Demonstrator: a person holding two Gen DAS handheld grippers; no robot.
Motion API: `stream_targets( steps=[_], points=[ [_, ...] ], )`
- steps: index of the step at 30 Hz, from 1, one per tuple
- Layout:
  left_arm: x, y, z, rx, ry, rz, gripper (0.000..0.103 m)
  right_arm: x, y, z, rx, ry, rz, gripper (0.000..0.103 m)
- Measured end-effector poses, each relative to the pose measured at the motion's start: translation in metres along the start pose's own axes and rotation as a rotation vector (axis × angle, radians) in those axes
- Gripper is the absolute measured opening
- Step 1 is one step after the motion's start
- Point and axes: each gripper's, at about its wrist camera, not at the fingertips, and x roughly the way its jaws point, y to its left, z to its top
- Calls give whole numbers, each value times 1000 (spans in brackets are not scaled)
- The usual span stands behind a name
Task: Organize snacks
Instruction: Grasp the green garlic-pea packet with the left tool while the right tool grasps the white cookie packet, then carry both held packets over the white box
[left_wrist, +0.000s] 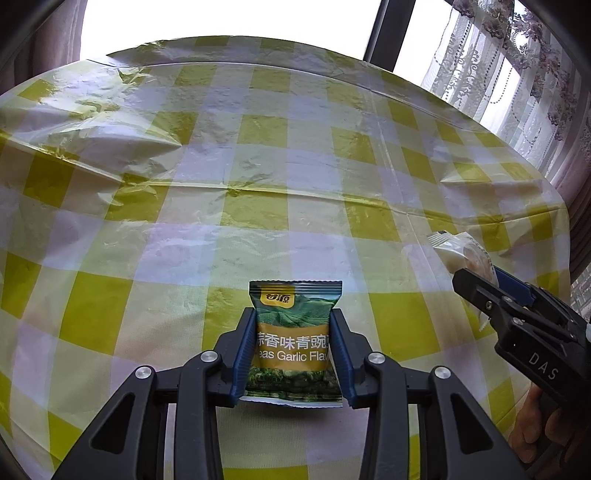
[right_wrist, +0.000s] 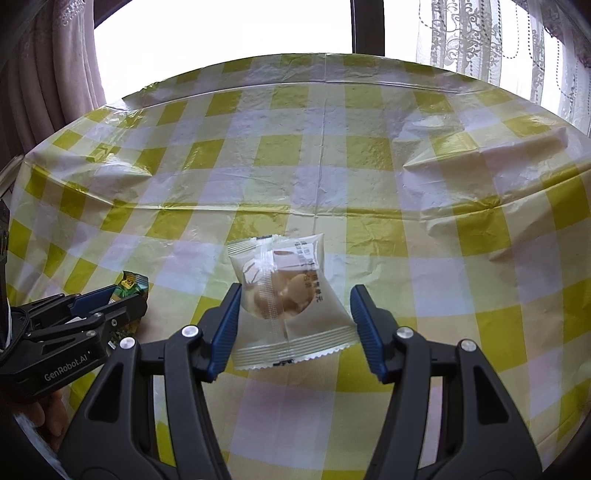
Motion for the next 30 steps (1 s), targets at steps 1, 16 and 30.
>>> stream_targets(
  steps=[1, 16, 30],
  points=[
    [-1, 0, 0, -2, -4, -3, 40, -3, 1, 0, 3, -5, 0, 62],
    [-30, -9, -1, 9, -79, -45, 39, -64, 17, -3, -16, -72, -65, 62],
    [-63, -45, -14, 40, -100, -147, 39, -119, -12, -29, 20, -85, -150, 62]
  ],
)
